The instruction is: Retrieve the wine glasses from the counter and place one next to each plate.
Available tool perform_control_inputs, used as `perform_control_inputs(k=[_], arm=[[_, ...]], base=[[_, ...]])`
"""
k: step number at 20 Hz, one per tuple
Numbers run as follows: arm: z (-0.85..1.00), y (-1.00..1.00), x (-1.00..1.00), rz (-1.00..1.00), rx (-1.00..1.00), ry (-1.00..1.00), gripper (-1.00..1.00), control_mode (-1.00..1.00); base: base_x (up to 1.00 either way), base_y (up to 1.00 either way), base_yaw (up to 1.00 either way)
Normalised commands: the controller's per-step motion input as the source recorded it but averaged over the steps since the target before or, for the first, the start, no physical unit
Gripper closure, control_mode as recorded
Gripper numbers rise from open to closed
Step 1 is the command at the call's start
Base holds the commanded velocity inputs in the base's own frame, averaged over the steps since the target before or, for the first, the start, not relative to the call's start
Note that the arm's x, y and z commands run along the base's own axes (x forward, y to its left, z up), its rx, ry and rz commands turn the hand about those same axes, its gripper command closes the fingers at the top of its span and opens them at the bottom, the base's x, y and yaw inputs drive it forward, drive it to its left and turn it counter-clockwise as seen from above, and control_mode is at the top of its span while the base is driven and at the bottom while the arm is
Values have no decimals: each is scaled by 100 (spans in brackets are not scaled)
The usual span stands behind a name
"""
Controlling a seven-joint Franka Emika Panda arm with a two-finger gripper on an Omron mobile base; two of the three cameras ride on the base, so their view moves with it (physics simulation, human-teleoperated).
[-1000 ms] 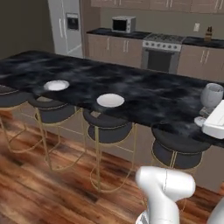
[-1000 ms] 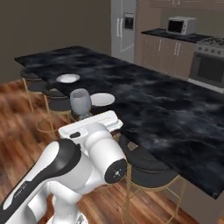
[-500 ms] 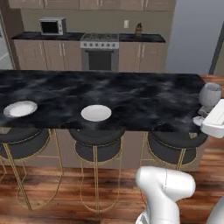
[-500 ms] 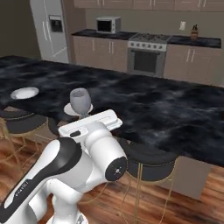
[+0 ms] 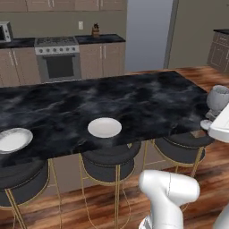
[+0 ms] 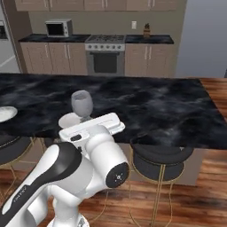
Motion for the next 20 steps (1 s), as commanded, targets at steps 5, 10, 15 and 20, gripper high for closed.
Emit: perform_control_inputs(k=[5, 10, 15, 20], arm=[[0, 0, 0, 0, 0, 0, 100, 100], [0, 0, 0, 0, 0, 0, 100, 100], [0, 0, 0, 0, 0, 0, 100, 100], [0, 0, 0, 0, 0, 0, 100, 100]], base=[[-3, 46, -2], [7, 26, 4], [67, 28, 18], [98, 0, 29]])
